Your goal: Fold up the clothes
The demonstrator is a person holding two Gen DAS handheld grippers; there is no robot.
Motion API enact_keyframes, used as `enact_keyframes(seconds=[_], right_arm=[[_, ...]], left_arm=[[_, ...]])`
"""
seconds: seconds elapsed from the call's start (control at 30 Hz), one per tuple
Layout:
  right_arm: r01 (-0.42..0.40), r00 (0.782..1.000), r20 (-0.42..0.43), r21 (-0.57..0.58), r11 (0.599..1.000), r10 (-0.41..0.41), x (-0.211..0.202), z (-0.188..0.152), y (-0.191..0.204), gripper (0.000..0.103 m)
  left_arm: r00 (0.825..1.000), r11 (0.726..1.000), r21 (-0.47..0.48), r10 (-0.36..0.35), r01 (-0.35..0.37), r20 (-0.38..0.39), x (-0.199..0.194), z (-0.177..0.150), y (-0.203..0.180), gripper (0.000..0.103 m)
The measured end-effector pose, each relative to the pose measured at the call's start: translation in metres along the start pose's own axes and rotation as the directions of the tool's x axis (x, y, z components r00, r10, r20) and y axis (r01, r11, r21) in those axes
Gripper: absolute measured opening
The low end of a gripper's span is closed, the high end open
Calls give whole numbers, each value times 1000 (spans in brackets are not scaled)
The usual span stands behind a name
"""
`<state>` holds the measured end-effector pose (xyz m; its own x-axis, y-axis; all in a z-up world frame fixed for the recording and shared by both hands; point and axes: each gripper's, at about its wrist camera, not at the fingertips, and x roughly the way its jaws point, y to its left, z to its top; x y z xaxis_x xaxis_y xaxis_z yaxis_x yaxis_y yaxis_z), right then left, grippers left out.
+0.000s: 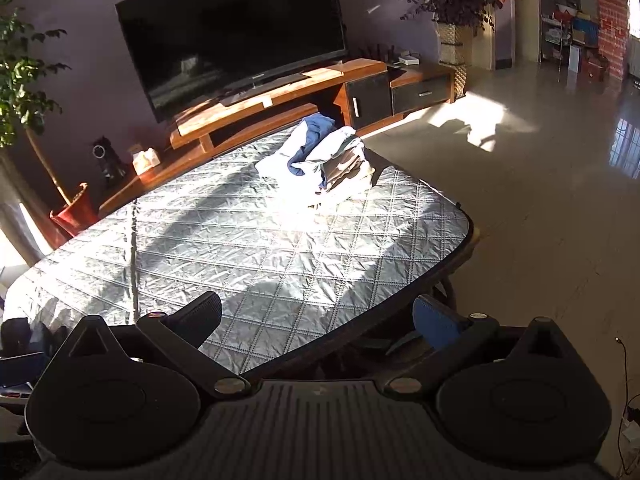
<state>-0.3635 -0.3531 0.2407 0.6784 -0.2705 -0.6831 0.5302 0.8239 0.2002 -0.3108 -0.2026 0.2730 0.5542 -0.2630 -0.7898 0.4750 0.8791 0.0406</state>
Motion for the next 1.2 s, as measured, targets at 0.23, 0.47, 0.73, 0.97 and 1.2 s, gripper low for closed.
enact_keyframes(seconds=[0.23, 0.47, 0.73, 0.97, 1.2], right_arm=[[-1, 1000, -1, 0, 1000, 1, -1, -2, 1, 103], [-7, 1000, -7, -4, 1000, 7, 0, -3, 2, 103], [-5, 1000, -13, -7, 1000, 5, 1, -5, 3, 103], [-3, 1000, -17, -8, 1000, 2, 2, -7, 3, 103], [1, 1000, -20, -11, 1000, -1, 2, -9, 4, 103]], left_arm=[[1000, 1000, 5, 2, -2, -8, 2, -2, -2, 102], [1000, 1000, 14, -1, 2, -12, 2, -3, -6, 102], [1000, 1000, 17, -7, 8, -21, 4, -7, -6, 102], [1000, 1000, 15, -7, 7, -29, 7, -8, -7, 102], [999, 1000, 16, -18, 19, -33, 9, -11, -6, 102]])
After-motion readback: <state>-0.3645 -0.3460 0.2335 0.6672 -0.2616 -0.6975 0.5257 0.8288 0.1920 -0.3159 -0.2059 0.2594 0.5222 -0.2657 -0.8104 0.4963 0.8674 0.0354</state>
